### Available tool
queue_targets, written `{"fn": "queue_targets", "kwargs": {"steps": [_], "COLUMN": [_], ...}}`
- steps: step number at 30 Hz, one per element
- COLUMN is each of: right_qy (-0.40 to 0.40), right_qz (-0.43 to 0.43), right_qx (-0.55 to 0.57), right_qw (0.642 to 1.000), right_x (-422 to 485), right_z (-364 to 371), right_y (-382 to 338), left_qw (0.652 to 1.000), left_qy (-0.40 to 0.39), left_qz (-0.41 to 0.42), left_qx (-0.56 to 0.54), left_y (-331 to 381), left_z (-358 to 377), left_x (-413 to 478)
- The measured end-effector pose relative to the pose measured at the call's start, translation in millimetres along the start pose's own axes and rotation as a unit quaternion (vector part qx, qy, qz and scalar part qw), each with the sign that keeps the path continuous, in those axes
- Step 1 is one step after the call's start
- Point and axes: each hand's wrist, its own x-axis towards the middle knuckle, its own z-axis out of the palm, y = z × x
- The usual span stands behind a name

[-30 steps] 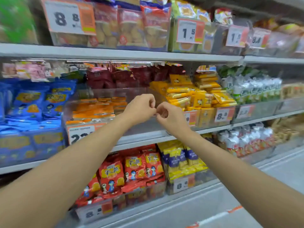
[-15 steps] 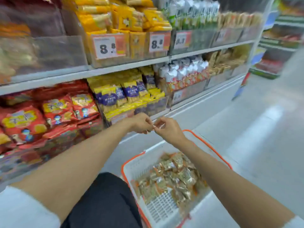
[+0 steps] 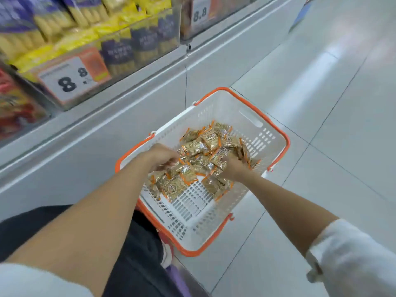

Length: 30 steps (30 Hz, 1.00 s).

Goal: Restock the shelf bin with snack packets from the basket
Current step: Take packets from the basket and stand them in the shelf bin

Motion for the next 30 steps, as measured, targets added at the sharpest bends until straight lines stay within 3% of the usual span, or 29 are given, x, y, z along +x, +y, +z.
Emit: {"fn": "queue_targets", "kwargs": {"steps": [5, 9, 11, 13, 16, 19, 24, 26, 28, 30], "right_qy": [0.087, -0.026, -0.042, 0.02, 0.091, 0.171, 0.313, 0.276, 0.153, 0.068], "right_qz": [0.065, 0.061, 0.053, 0.069, 0.093, 0.014, -0.227, -0.285, -0.256, -0.206], "right_qx": [0.009, 0.038, -0.023, -0.068, 0.044, 0.168, 0.041, 0.089, 0.278, 0.412], "right_qw": [0.994, 0.997, 0.997, 0.995, 0.991, 0.971, 0.921, 0.914, 0.913, 0.885], "right_x": [46.8, 68.3, 62.4, 55.9, 50.0, 32.0, -8.4, -24.4, -49.8, -67.8], "right_z": [18.4, 54.5, 80.8, 91.2, 79.9, 65.1, 34.7, 15.9, -10.3, -36.6], "right_y": [13.9, 20.4, 21.0, 12.0, -11.2, -38.3, -80.0, -90.9, -104.2, -114.4], "left_qw": [0.998, 0.994, 0.992, 0.99, 0.989, 0.989, 0.974, 0.968, 0.965, 0.964], "left_qy": [-0.004, -0.024, -0.013, -0.008, -0.003, -0.007, -0.041, -0.002, 0.042, 0.054], "left_qz": [-0.03, -0.062, -0.08, -0.092, -0.102, -0.09, 0.005, 0.051, 0.076, 0.095], "left_qx": [-0.052, -0.084, -0.099, -0.104, -0.104, -0.12, -0.223, -0.247, -0.248, -0.241], "left_y": [-4.8, -16.9, -25.7, -32.4, -31.6, -17.6, 14.6, 23.1, 27.8, 32.9], "left_z": [7.8, 5.7, 1.6, -1.2, -1.3, 5.1, 14.0, 9.7, -1.7, -15.5], "left_x": [23.8, 38.3, 44.2, 47.3, 45.8, 36.9, 11.6, 0.5, -12.7, -29.9]}}
